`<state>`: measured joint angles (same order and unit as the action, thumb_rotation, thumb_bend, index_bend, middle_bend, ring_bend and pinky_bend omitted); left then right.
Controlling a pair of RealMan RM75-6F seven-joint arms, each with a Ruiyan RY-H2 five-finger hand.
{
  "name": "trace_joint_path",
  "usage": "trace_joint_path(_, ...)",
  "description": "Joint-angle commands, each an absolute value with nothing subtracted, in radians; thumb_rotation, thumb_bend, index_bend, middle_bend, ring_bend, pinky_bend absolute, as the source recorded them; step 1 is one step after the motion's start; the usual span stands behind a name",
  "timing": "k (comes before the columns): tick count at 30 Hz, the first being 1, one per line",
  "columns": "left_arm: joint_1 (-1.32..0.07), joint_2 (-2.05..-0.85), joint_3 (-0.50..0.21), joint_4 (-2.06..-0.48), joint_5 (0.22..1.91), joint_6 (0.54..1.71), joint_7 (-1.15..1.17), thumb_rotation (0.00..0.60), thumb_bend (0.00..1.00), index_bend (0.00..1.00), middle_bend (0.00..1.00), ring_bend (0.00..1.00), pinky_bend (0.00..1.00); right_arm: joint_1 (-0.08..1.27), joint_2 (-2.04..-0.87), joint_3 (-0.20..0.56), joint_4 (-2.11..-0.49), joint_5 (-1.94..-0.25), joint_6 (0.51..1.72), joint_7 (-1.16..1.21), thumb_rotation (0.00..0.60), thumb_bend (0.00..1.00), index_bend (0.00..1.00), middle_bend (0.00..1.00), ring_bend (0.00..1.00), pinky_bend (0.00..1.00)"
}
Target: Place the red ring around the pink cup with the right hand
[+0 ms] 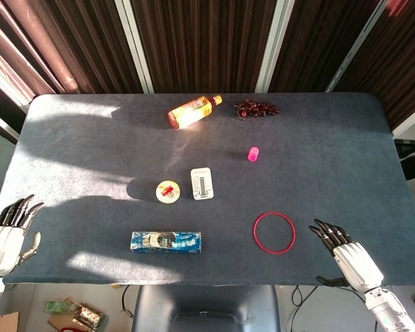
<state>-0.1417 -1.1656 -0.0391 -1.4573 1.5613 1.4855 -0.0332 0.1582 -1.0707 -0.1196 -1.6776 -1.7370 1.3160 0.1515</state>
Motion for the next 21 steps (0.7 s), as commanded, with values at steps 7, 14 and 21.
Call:
trace_joint_path(7, -0.121, -1.15, -0.038, -1.461, 1.569, 1.53, -0.075, 0.6, 0.54, 0.15, 0.01, 0.04, 0.13, 0.146, -1.216, -0.059, -1.587, -1.844, 1.502, 0.07, 0.6, 0.2, 0.35, 0.64, 0.83, 0.91)
trace_joint_path(14, -0.115, -1.147, -0.039, -1.464, 1.567, 1.54, -0.082, 0.6, 0.54, 0.16, 0.02, 0.04, 0.13, 0.203, -1.221, -0.07, -1.629, -1.742, 1.308, 0.033, 0.6, 0.39, 0.56, 0.83, 1.0, 1.0)
trace_joint_path(21, -0.114, -1.141, -0.035, -1.471, 1.572, 1.538, -0.082, 0.6, 0.54, 0.16, 0.02, 0.04, 0.13, 0.252, -1.266, -0.047, -1.625, -1.617, 1.163, -0.019, 0.6, 0.41, 0.59, 0.9, 1.0, 1.0)
